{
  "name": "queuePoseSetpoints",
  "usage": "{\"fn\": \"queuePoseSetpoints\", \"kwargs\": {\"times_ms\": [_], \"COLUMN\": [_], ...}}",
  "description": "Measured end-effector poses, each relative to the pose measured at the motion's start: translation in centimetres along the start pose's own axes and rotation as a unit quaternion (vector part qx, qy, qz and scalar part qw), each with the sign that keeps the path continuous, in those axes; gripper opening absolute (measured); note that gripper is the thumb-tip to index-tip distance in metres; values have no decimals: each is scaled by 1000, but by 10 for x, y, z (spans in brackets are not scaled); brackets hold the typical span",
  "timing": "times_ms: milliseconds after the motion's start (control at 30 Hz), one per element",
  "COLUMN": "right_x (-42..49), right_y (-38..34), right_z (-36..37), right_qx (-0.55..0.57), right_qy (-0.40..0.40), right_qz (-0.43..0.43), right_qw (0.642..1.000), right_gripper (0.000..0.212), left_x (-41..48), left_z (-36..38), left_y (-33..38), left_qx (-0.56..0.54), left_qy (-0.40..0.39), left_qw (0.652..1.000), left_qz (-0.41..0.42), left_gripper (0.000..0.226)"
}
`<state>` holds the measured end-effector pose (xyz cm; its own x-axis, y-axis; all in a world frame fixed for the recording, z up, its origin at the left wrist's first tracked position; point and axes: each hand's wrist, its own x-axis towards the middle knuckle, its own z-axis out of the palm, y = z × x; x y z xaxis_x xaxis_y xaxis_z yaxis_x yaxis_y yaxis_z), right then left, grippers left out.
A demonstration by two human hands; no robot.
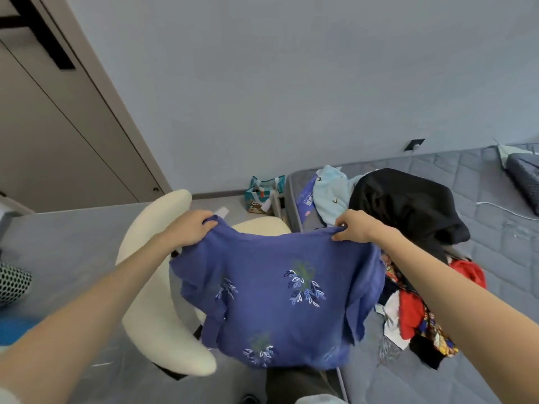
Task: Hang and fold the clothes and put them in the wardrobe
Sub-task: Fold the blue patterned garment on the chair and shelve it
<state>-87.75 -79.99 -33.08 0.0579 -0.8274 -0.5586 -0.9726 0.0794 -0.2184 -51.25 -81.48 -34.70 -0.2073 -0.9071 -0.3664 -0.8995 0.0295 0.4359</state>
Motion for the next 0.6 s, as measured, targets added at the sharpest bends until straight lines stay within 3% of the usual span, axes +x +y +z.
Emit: {"fn": "queuePoseSetpoints", "kwargs": {"times_ms": [67,267,467,600], "right_x": [40,140,221,257], "right_y": [9,23,28,24], "right_z": [11,38,71,93], "right_qx": [-17,-10,166,217], "right_qy": [-3,38,77,135], "right_qz": [10,52,120,143], "right_qw": [1000,998,976,956], "right_gripper": [17,24,24,23], "left_x": [30,116,186,228], "left_z": [16,58,95,116], "left_y": [-13,-38,-51,-60], "left_qx": [20,2,5,-73], "left_qy": [19,73,136,167], "left_qw": [999,992,984,976], "left_qz": [-16,-101,-114,-122], "left_gripper": [21,29,27,27]}}
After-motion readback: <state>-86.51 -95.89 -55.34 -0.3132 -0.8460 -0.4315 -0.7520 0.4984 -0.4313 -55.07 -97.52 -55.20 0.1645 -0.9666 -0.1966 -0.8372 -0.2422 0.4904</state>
